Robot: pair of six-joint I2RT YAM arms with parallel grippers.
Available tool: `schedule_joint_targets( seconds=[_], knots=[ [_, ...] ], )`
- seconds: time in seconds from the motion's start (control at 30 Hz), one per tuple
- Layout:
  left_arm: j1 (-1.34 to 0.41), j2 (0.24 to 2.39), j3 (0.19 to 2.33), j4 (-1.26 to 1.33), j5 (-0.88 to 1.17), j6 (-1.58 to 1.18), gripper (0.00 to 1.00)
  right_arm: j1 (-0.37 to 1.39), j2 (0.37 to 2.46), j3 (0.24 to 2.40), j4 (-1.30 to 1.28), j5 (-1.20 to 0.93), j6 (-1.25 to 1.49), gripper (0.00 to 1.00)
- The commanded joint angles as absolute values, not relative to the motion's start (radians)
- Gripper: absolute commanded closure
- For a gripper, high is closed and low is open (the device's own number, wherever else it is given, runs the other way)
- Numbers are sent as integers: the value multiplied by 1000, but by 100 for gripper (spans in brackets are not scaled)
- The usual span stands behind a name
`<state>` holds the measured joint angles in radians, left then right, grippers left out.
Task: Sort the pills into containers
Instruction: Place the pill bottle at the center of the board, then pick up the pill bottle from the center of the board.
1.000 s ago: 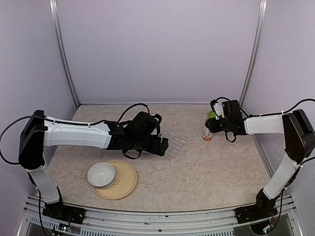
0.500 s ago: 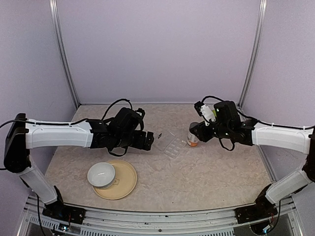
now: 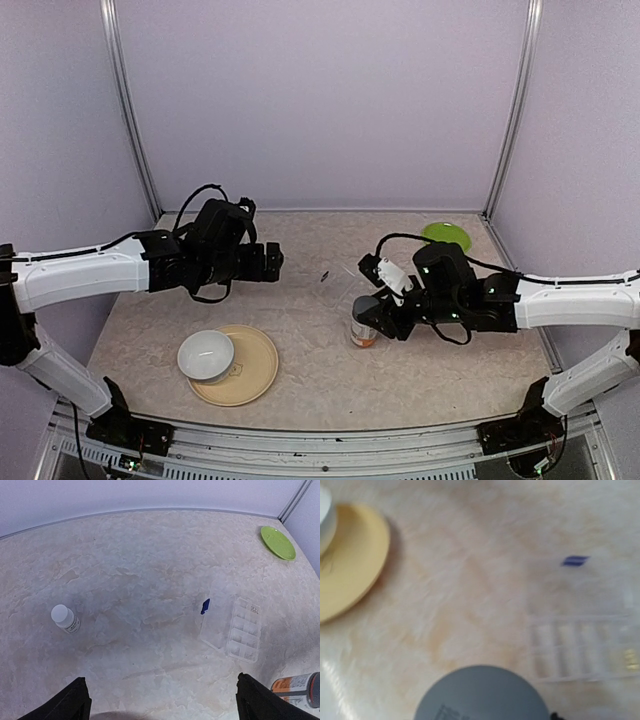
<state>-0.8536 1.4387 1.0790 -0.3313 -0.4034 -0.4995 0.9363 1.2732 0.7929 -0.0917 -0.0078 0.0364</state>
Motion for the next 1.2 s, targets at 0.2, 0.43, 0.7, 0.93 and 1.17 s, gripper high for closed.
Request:
schedule_joint_targets(
  seconds=[0.2,0.43,0.7,0.93,1.17],
  knots=[
    [-926,1429,1064,-261,-392,-516,1,1038,1433,819,16,-11,-19,73],
    [-970,1467,1085,-239,-423,-474,1,1055,1489,819,46,-25,-23,66],
    [-999,1509,1107,-201,-342,-357,1,1057,1424,796,47,-20,-14,31],
    [-1038,1560,1166,-182,-172,-119,1,1055,1282,759,0,0,-26,5],
    [-1053,1601,1215,-220,14,50,1,1043,1093,663,-38,28,2,0]
  ],
)
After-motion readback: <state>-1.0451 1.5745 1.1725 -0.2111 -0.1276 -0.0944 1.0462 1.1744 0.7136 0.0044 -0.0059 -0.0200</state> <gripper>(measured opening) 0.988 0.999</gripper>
